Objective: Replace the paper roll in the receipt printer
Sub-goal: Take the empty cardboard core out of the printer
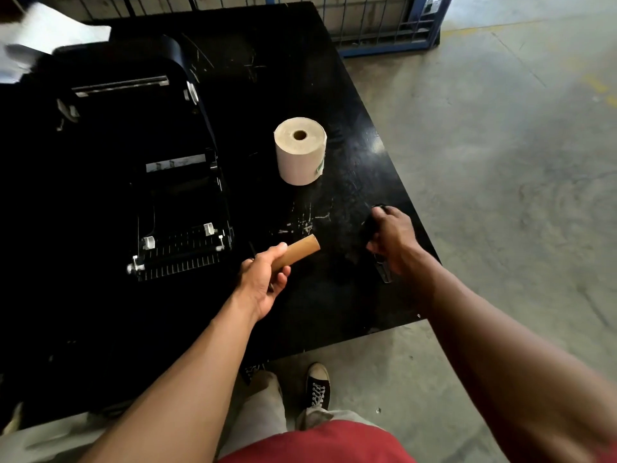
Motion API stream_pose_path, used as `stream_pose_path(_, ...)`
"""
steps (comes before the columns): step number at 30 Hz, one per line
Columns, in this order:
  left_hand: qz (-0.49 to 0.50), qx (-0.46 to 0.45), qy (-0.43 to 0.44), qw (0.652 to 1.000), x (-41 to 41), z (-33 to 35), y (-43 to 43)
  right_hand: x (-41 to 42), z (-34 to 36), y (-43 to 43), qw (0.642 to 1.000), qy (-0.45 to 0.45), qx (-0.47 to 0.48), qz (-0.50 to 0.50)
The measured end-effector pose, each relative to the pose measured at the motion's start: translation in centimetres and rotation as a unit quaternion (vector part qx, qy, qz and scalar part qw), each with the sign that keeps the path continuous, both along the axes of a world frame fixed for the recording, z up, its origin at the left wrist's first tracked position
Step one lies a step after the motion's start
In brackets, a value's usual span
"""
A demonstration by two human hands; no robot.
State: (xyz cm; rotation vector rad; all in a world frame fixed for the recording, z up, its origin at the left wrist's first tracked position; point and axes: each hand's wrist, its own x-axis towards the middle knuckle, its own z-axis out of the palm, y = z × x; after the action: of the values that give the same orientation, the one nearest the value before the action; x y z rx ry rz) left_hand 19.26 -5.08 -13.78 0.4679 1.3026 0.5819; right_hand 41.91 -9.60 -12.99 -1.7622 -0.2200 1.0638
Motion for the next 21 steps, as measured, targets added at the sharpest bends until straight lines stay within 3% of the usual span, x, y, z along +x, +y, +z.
stream_pose_path(2,-0.007,0.0,0.011,1.0,-0.1,-0.1,0.0,-0.1,-0.2,-0.5,0.981,-0.087,-0.058,0.164)
stream_pose_path(5,-0.02,0.004,0.019,1.0,0.4,0.1,-0.2,-0.7,-1.2,-0.6,0.932,-0.185,-0.132,0.283)
stream_pose_path(10,-0.04,0.01,0.026,0.999,0.4,0.1,-0.2,-1.6,-2.5,-0.3,0.929,-0.2,-0.146,0.274)
stream_pose_path(16,-0.039,0.009,0.031,0.999,0.0,-0.1,-0.1,-1.8,-2.4,-0.3,0.907,-0.295,-0.183,0.237)
stream_pose_path(21,-0.037,0.006,0.028,0.999,0.2,-0.1,-0.1,-1.1,-2.2,-0.8,0.917,-0.275,-0.186,0.221)
